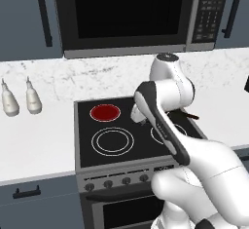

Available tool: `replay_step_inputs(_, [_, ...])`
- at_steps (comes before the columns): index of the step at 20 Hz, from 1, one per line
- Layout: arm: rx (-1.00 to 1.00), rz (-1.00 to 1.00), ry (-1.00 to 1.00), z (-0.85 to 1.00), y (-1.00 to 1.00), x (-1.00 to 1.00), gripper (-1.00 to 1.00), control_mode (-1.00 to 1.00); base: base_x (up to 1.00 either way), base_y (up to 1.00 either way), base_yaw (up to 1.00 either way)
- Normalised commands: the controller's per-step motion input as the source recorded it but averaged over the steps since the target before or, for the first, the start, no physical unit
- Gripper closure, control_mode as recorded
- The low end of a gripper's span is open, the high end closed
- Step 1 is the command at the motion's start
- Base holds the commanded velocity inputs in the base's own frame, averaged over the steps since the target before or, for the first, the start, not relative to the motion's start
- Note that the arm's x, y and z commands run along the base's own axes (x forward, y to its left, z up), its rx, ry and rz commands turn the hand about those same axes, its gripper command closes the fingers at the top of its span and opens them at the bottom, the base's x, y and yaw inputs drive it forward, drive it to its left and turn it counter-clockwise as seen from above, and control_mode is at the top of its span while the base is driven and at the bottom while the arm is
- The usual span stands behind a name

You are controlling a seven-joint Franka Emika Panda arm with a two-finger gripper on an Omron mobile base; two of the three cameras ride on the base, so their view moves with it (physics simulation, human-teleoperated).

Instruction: Turn off the rear left burner of the stove.

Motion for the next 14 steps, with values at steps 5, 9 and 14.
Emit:
replay_step_inputs(5, [-0.21,0.46,0.18,-0.71,1.00,-0.40,-1.00,-1.00,0.00,0.00,0.00])
replay_step_inputs(9, [-0.16,0.34,0.16,-1.00,1.00,-0.16,-1.00,-1.00,0.00,0.00,0.00])
replay_step_inputs(14, [-0.12,0.28,0.03,-1.00,1.00,-0.02,-1.00,-1.00,0.00,0.00,0.00])
